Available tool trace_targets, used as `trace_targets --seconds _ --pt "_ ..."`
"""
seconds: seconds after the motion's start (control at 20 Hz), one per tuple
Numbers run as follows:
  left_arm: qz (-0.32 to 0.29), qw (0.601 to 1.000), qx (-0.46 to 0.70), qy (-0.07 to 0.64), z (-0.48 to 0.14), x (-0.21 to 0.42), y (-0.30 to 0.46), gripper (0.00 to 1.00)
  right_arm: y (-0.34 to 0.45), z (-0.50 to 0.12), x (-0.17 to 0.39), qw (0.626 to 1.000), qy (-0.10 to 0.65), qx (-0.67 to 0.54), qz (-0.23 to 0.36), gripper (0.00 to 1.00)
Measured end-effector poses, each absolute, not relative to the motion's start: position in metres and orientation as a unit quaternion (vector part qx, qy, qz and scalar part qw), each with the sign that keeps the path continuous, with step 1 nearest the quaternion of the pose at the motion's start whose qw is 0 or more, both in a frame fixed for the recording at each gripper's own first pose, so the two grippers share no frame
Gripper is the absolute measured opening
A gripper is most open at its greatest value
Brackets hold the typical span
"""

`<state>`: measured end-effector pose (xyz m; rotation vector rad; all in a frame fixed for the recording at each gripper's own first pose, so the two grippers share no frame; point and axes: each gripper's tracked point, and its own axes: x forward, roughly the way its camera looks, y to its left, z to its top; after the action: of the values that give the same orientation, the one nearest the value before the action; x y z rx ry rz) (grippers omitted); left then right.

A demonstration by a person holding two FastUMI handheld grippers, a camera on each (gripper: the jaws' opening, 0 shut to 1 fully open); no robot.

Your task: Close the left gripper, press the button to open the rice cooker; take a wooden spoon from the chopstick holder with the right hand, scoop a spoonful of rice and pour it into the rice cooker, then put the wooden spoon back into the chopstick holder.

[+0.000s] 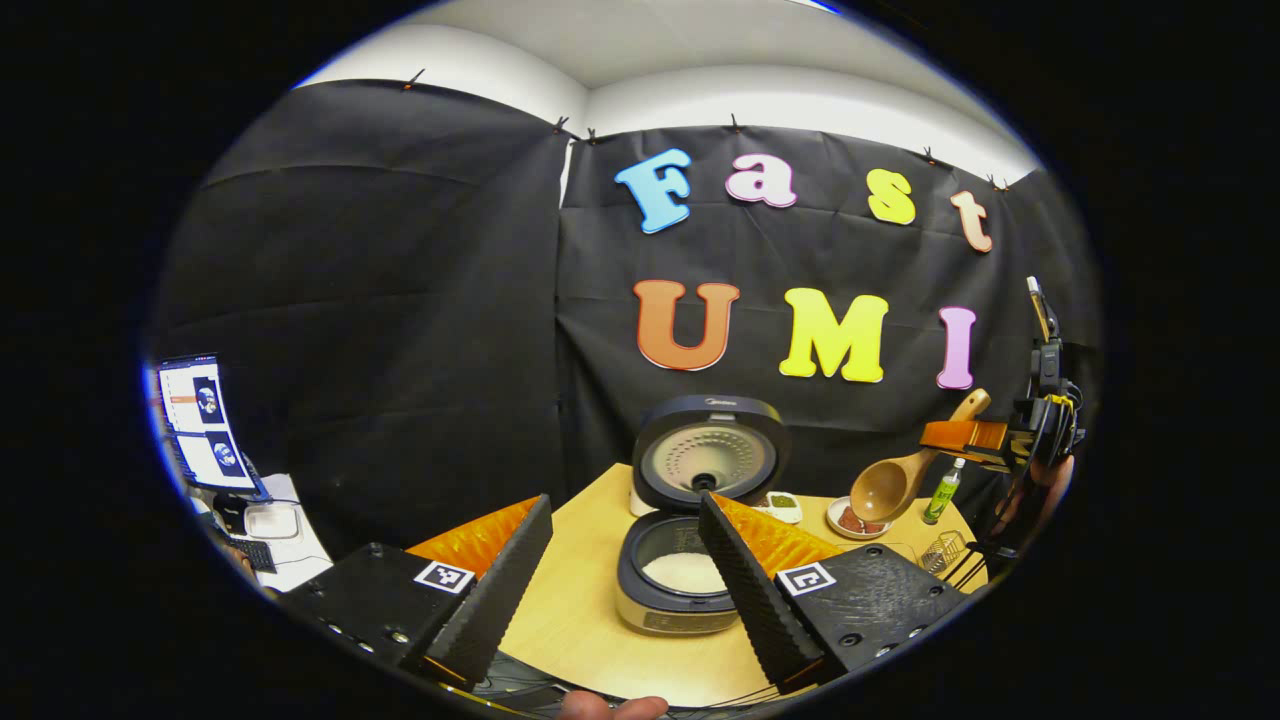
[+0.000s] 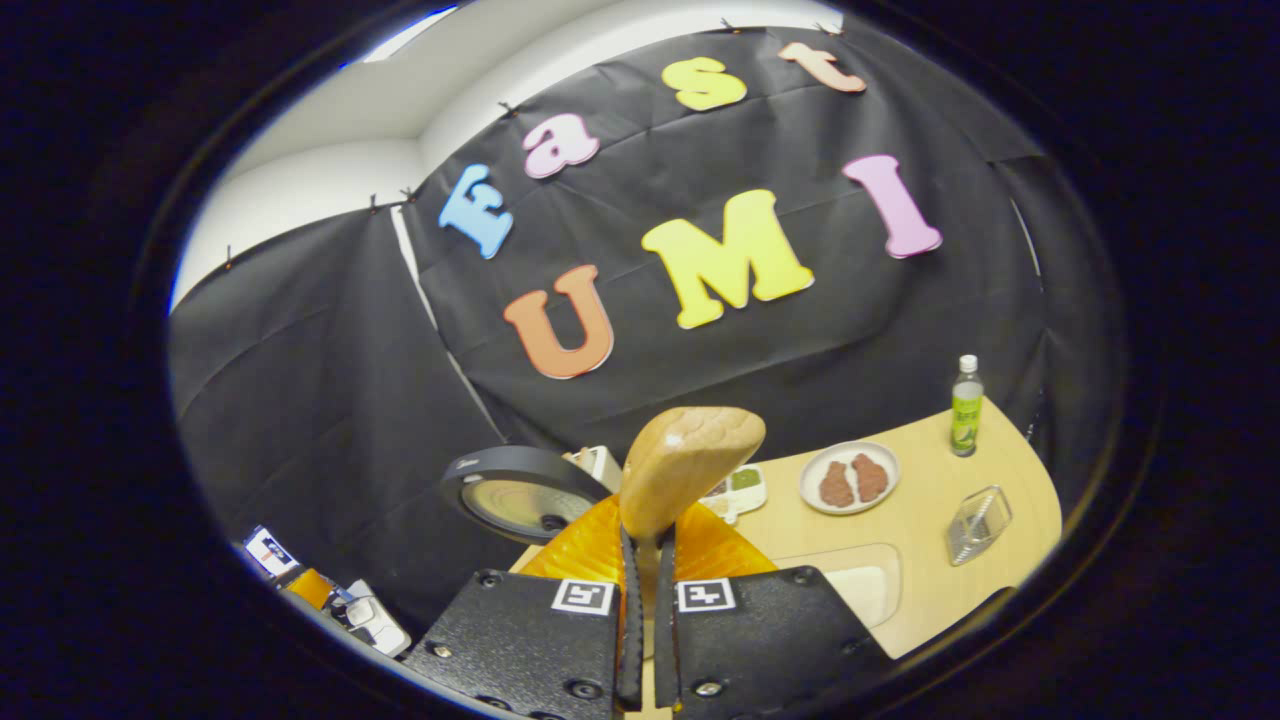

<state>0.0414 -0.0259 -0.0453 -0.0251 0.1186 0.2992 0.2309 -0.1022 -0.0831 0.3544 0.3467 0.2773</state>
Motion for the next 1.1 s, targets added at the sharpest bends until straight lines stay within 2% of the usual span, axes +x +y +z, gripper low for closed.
trace_targets --seconds 0.25,0.3,0.55,1.0,1.05,1.1 --pt "0.130 0.989 -0.004 0.064 -0.046 0.057 -0.072 0.95 -0.232 -0.104 0.233 0.967 0.176 0.175 0.049 0.10" --pt "0.127 0.990 -0.005 0.064 -0.045 0.060 -0.080 0.98 -0.254 -0.110 0.233 0.968 0.179 0.174 0.035 0.10" --pt "0.123 0.990 -0.025 0.070 -0.041 0.068 -0.103 0.95 -0.346 -0.143 0.248 0.970 0.191 0.151 -0.028 0.10" --pt "0.150 0.984 -0.037 0.089 -0.041 0.071 -0.117 0.95 -0.413 -0.226 0.304 0.964 0.229 0.115 -0.075 0.10" --pt "0.154 0.983 -0.034 0.094 -0.042 0.071 -0.117 0.95 -0.417 -0.237 0.310 0.963 0.234 0.113 -0.077 0.12" --pt "0.158 0.982 -0.032 0.096 -0.042 0.071 -0.117 0.95 -0.420 -0.248 0.316 0.961 0.239 0.111 -0.078 0.10"
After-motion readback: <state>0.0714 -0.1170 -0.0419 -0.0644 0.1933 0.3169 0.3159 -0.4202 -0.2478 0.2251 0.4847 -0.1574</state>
